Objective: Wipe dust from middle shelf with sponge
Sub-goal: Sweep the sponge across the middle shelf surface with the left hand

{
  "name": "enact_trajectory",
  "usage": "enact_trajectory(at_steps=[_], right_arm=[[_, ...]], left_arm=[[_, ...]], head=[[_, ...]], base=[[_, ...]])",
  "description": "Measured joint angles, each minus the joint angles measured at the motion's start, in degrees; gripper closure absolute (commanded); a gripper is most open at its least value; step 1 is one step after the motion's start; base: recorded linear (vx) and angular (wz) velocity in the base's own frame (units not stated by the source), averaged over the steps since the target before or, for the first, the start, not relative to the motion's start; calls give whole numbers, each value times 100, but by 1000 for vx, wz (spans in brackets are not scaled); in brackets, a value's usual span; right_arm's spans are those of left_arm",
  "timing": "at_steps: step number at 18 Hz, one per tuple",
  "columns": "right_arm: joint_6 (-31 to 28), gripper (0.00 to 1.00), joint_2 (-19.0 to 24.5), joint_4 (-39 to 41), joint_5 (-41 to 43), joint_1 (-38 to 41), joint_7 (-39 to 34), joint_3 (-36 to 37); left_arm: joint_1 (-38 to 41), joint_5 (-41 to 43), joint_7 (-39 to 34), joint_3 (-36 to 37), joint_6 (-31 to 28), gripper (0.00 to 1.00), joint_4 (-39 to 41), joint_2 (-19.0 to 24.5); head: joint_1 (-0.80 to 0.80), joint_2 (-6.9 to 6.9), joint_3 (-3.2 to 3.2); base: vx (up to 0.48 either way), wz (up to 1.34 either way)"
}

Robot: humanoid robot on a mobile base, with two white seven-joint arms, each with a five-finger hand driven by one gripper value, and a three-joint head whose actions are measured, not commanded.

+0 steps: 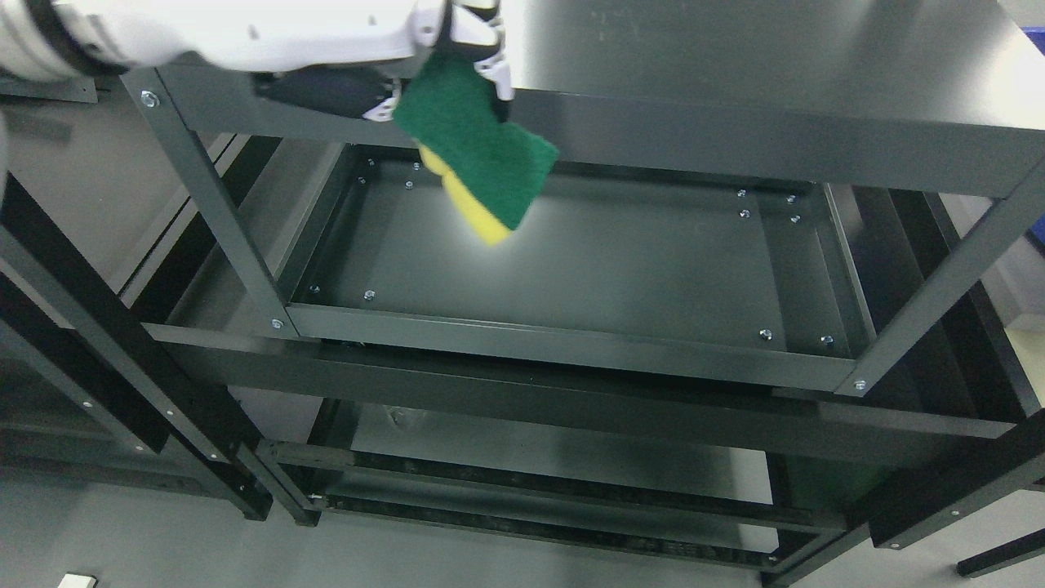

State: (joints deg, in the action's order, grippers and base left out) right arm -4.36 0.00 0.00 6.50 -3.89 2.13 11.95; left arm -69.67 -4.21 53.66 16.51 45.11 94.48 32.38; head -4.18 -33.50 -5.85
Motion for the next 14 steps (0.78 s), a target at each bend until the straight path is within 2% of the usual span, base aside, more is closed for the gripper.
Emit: enact_trajectory(at_steps=[2, 7, 11, 14], right_arm=[[1, 0, 0, 0, 0, 0, 0, 0], [1, 0, 0, 0, 0, 0, 0, 0], [1, 0, 0, 0, 0, 0, 0, 0], [1, 0, 0, 0, 0, 0, 0, 0]], left_arm=[[213, -622, -14, -86, 2, 99, 53, 785], [791, -1489, -31, -188, -4, 98, -43, 2191], [1223, -1781, -34, -237, -10, 100, -263, 3031], [1355, -1804, -35, -260, -12, 100, -372, 3404]], head=[[0, 0, 0], [0, 0, 0], [0, 0, 0], [0, 0, 0]], base=[[0, 0], [0, 0], [0, 0], [0, 0]])
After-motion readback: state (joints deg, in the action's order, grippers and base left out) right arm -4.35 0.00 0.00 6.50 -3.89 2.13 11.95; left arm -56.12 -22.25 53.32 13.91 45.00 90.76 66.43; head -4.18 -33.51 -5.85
